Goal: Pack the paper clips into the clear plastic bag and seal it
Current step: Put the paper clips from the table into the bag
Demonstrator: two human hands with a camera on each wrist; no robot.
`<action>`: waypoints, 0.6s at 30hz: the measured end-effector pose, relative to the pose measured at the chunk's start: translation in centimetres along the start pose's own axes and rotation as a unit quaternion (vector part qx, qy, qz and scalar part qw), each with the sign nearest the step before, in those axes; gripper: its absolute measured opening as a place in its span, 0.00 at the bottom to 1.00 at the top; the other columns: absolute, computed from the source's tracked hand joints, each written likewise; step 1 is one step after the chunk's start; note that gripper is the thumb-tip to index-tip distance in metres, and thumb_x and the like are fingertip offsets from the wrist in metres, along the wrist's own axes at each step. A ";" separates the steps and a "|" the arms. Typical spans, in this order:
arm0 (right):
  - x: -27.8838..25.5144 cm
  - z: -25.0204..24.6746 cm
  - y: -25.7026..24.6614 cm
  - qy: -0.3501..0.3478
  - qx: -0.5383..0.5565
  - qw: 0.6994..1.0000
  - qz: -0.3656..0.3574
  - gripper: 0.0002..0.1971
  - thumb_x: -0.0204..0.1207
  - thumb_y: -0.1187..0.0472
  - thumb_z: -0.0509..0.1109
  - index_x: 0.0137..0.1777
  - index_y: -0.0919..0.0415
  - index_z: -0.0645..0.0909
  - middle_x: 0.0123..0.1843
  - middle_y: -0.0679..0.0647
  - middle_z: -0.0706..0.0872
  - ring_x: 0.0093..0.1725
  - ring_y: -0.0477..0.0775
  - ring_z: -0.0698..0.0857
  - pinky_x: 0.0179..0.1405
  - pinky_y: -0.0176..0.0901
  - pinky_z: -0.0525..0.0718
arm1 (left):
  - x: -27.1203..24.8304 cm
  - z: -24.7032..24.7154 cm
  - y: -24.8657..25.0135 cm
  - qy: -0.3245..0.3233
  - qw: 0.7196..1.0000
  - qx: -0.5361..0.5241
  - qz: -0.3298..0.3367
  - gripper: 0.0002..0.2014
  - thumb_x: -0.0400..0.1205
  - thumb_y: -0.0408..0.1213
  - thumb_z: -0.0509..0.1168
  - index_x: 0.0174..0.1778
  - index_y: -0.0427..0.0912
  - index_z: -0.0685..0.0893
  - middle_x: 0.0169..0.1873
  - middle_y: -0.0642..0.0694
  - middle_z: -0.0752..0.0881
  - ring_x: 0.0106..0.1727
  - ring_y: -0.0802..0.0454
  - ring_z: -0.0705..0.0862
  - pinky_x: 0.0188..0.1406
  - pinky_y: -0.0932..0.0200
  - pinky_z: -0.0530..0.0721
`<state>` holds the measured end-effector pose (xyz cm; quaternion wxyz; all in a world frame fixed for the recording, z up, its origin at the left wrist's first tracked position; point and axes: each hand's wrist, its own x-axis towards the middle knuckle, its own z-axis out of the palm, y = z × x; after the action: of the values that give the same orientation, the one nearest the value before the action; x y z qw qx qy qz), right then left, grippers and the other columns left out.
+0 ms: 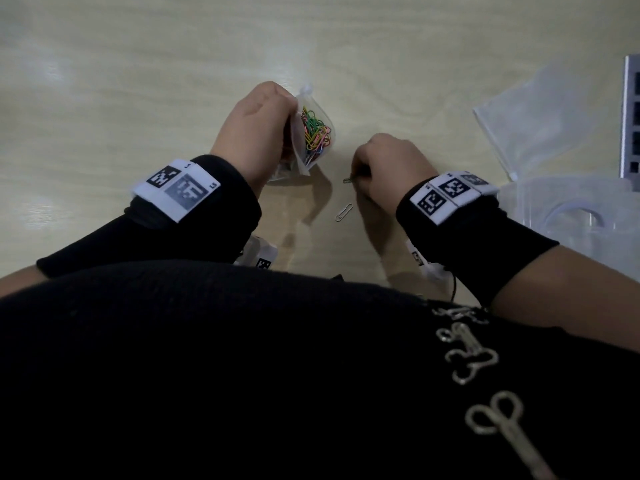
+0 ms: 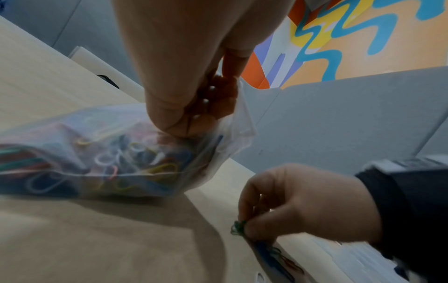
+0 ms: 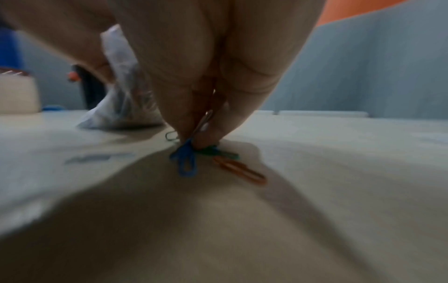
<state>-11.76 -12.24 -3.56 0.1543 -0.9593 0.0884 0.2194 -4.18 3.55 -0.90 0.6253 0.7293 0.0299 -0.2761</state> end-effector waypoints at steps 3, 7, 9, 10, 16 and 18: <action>0.4 -0.9 0.2 0.010 0.072 0.995 0.069 0.07 0.74 0.59 0.70 0.50 0.52 0.87 0.55 0.54 0.88 0.56 0.57 0.84 0.49 0.37 0.73 | 0.0 0.4 -0.1 -0.013 0.999 0.031 0.003 0.07 0.71 0.41 0.60 0.27 0.49 0.74 0.25 0.43 0.76 0.32 0.44 0.77 0.33 0.51 0.74; 0.7 -2.1 0.4 0.066 0.224 0.963 0.135 0.03 0.68 0.60 0.76 0.41 0.53 0.90 0.42 0.51 0.91 0.44 0.49 0.87 0.50 0.37 0.81 | 0.1 0.7 -0.5 -0.025 0.997 0.075 0.013 0.09 0.71 0.46 0.62 0.26 0.50 0.77 0.30 0.42 0.79 0.29 0.47 0.76 0.33 0.55 0.76; 0.6 -3.2 -0.2 0.092 0.323 0.930 0.152 0.05 0.66 0.64 0.78 0.32 0.54 0.87 0.33 0.52 0.89 0.37 0.52 0.89 0.52 0.49 0.89 | 0.1 0.9 -0.7 -0.030 0.994 0.100 0.022 0.09 0.73 0.47 0.62 0.28 0.51 0.77 0.27 0.47 0.80 0.28 0.51 0.77 0.34 0.56 0.77; 0.6 -3.8 -0.4 0.097 0.359 0.915 0.158 0.09 0.66 0.66 0.78 0.29 0.54 0.85 0.30 0.52 0.88 0.35 0.53 0.89 0.50 0.52 0.90 | 0.2 1.0 -0.8 -0.035 0.993 0.112 0.027 0.09 0.75 0.46 0.62 0.30 0.50 0.77 0.26 0.49 0.80 0.27 0.53 0.76 0.34 0.57 0.77; 0.5 -5.3 -3.3 0.043 0.324 0.938 0.117 0.08 0.72 0.58 0.75 0.33 0.55 0.87 0.39 0.59 0.92 0.41 0.55 0.92 0.53 0.53 0.89 | 0.0 1.2 -0.7 -0.061 0.997 0.053 0.005 0.08 0.76 0.40 0.61 0.31 0.47 0.75 0.27 0.45 0.78 0.27 0.50 0.74 0.31 0.58 0.73; 0.1 -5.3 -4.0 0.028 0.304 0.949 0.083 0.08 0.76 0.57 0.70 0.42 0.58 0.89 0.43 0.58 0.92 0.45 0.56 0.91 0.53 0.53 0.89 | 0.0 1.0 -0.7 -0.056 0.998 0.025 -0.007 0.09 0.77 0.38 0.61 0.30 0.46 0.74 0.25 0.45 0.77 0.27 0.49 0.74 0.31 0.58 0.72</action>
<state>-8.60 -10.23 1.94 0.4176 -0.8619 0.2342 0.1672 -4.84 2.78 -1.54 0.6057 0.7277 -0.0072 -0.3219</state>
